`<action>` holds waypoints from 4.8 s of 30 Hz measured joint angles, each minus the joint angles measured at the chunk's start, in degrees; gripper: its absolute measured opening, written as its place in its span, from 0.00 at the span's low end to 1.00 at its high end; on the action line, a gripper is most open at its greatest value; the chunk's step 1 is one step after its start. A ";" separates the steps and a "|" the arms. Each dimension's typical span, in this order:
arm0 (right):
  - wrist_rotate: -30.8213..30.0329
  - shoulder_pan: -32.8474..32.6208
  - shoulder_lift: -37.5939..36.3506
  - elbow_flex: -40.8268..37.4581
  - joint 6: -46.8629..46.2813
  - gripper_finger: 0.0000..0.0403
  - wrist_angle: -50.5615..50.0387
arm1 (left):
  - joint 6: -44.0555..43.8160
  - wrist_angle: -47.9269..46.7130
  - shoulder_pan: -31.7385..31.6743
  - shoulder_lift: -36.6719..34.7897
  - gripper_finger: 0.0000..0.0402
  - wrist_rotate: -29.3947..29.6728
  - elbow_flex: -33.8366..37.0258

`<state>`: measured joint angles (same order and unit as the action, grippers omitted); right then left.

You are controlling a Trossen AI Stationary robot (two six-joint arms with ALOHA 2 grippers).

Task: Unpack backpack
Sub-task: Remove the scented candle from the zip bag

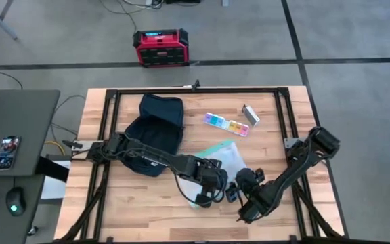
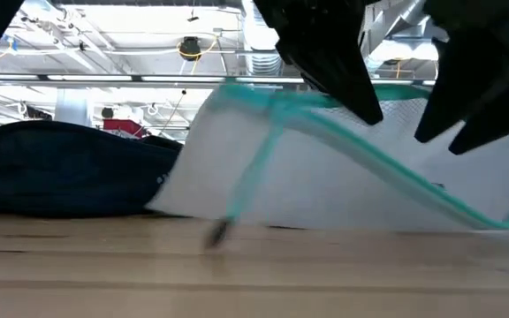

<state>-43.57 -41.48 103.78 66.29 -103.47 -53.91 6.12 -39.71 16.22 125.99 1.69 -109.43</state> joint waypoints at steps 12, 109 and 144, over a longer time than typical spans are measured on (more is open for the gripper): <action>2.47 5.42 -0.10 -0.03 26.71 0.63 14.22 | 1.90 -8.71 0.70 -0.04 0.00 1.59 -9.16; 15.42 8.87 -1.33 -3.81 49.43 0.63 30.47 | -7.55 -3.64 2.63 -5.39 0.34 4.36 12.54; 15.96 22.12 3.61 -3.77 50.62 0.63 43.08 | -7.01 41.76 -1.96 -25.39 0.31 13.77 57.87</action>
<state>-27.62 -19.37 107.40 62.52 -52.85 -10.83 -0.88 2.05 14.26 100.61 15.47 -51.56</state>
